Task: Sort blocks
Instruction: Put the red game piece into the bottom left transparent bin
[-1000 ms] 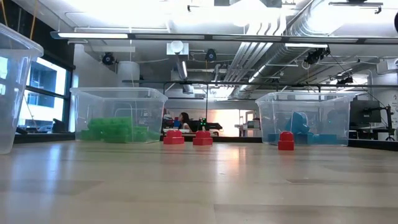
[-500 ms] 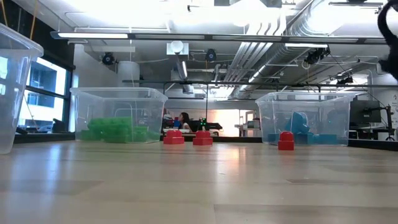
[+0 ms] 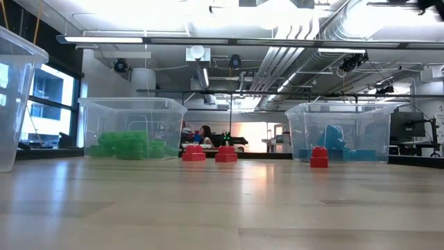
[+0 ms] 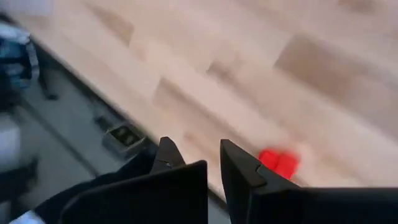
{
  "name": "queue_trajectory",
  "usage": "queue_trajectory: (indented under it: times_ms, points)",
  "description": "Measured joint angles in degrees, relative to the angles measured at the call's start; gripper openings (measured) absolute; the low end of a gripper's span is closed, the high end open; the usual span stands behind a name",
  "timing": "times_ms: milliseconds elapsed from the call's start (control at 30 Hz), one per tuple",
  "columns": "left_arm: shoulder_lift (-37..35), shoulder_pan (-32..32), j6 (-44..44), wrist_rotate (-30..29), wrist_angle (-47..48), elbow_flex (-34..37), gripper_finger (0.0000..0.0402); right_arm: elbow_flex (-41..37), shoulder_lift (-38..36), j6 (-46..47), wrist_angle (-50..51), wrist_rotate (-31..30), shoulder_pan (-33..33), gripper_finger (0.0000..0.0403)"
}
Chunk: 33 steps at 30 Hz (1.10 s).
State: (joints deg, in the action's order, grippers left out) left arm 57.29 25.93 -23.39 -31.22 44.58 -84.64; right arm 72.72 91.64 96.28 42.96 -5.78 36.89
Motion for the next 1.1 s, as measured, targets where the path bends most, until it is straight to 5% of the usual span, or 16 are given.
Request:
queue_trajectory:
  times_ms: [400,567,867,1100]
  points:
    - [0.00,0.00,-2.09,-1.19,-1.56,4.98,0.0243,0.44,-0.14,-9.03,2.08,5.06,0.04,0.0019]
    - [3.70,0.00,-4.23,1.31,-2.37,7.04,0.0243,0.05,-0.14,-18.15,2.10,12.99,2.08,0.0085]
    - [7.44,0.00,-4.95,4.23,-5.52,7.06,0.0243,-0.01,2.11,-47.33,-3.73,15.76,1.46,0.0253]
    - [7.40,0.00,-6.59,4.15,-5.51,7.04,0.0243,-0.03,8.24,-70.96,-7.14,15.40,1.90,0.0288]
